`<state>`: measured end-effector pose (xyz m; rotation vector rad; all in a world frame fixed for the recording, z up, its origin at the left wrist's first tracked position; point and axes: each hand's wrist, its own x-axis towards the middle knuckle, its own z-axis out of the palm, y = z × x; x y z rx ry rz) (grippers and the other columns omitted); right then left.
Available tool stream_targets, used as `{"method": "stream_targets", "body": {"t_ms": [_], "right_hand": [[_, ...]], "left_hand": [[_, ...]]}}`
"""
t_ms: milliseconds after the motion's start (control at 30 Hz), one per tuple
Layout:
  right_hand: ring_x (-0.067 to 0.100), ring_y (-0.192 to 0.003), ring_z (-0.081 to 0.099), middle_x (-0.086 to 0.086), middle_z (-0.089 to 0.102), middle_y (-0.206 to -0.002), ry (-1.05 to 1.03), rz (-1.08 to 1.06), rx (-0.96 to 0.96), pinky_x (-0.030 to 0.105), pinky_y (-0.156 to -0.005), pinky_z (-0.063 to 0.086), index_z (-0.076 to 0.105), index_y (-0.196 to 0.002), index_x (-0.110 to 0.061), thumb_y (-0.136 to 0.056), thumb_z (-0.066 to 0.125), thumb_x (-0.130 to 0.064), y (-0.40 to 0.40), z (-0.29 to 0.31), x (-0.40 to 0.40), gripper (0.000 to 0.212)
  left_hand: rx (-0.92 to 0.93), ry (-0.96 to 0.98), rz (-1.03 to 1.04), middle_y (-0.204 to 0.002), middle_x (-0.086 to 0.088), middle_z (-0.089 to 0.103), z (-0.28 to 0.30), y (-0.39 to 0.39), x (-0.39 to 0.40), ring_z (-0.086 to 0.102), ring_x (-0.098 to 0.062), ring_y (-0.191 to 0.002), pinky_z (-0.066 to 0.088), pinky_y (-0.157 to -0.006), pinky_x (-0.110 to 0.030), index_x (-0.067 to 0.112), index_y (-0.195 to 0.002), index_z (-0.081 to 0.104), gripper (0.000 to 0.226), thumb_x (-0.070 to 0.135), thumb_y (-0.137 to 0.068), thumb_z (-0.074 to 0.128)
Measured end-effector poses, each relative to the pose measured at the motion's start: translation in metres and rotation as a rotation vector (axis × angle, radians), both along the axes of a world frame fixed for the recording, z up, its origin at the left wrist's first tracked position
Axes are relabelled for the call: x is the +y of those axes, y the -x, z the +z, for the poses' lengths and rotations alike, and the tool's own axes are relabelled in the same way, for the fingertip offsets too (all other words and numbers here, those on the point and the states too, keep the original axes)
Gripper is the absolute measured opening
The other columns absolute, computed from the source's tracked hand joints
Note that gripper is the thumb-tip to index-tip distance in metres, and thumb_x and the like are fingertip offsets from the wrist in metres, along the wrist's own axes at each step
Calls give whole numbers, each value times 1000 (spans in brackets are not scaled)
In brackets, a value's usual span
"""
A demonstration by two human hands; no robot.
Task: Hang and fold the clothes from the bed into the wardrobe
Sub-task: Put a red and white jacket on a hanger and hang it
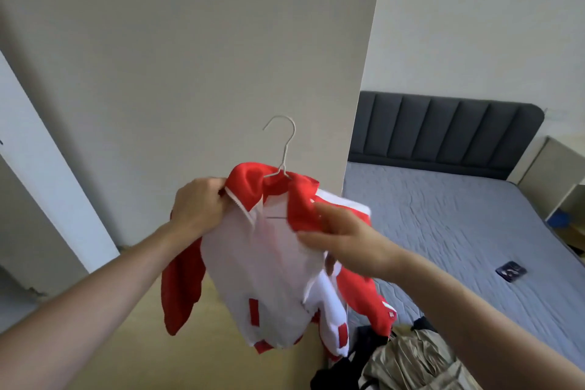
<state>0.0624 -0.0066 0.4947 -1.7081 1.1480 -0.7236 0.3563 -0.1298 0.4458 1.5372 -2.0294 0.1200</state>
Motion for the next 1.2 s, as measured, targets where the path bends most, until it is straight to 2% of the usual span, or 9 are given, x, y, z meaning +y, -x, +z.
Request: {"method": "stream_targets", "body": {"t_ms": [67, 200, 300, 433, 567, 767, 867, 1000, 1200], "right_hand": [[4, -92, 69, -16, 71, -111, 84, 146, 260, 25, -72, 57, 62, -132, -32, -96, 71, -32, 6, 4, 0, 37], [4, -108, 60, -19, 63, -122, 498, -344, 423, 31, -93, 52, 63, -130, -37, -90, 75, -37, 44, 12, -21, 41], [8, -120, 51, -16, 55, -133, 439, -330, 565, 32, -101, 43, 53, -140, -37, -93, 68, -48, 55, -4, -30, 50], [25, -86, 66, -1, 72, -90, 360, -334, 420, 41, -77, 53, 66, -102, -17, -103, 58, -32, 44, -29, -34, 17], [7, -56, 41, -15, 47, -59, 342, -335, 221, 29, -57, 37, 59, -79, -15, -105, 56, -27, 33, -32, -34, 28], [11, -54, 38, -7, 39, -60, 261, -269, 90, 28, -50, 34, 54, -75, -12, -104, 55, -24, 5, -31, -32, 31], [14, -56, 37, -1, 35, -62, 193, -331, 20, 28, -50, 34, 54, -81, -1, -104, 57, -23, 15, -36, -33, 31], [16, -58, 36, 0, 34, -63, 145, -362, -52, 33, -55, 31, 55, -82, 3, -106, 56, -22, 37, -44, -27, 35], [11, -55, 34, 6, 32, -66, 84, -382, -142, 25, -53, 28, 49, -83, 12, -106, 55, -18, 46, -48, -18, 39]], "left_hand": [[83, 21, -25, -70, -3, 67, 6, 8, 6, 62, -40, -71, 34, -57, -33, 30, -62, 49, 35, 56, -84, 38], [99, 91, -87, -74, 4, 70, 17, 14, 16, 64, -31, -70, 35, -57, -29, 45, -97, 56, 20, 47, -83, 41], [87, 115, -116, -74, 4, 71, 21, 21, 18, 65, -29, -73, 34, -57, -27, 31, -91, 65, 35, 52, -83, 38], [19, 96, -129, -71, 3, 68, 30, 33, 19, 65, -29, -73, 35, -58, -30, 22, -74, 61, 39, 51, -84, 37], [-35, 36, -209, -75, 11, 60, 42, 55, 29, 65, -29, -83, 41, -64, -33, 31, -74, 52, 29, 49, -86, 32], [-114, 15, -336, -74, 12, 45, 50, 104, 43, 60, -31, -84, 33, -72, -36, 27, -76, 43, 10, 25, -82, 51], [-119, 50, -284, -108, 6, 56, 35, 97, 41, 56, -22, -109, 40, -95, -38, 25, -117, 61, 32, 36, -88, 55], [214, 306, -217, -115, 6, 53, -21, 70, 64, 52, -14, -109, 39, -97, -25, 20, -115, 63, 38, 20, -77, 64], [499, -626, -69, -93, 19, 66, -165, 67, 114, 65, -3, -80, 58, -76, -27, 38, -92, 61, 20, 20, -86, 66]]}}
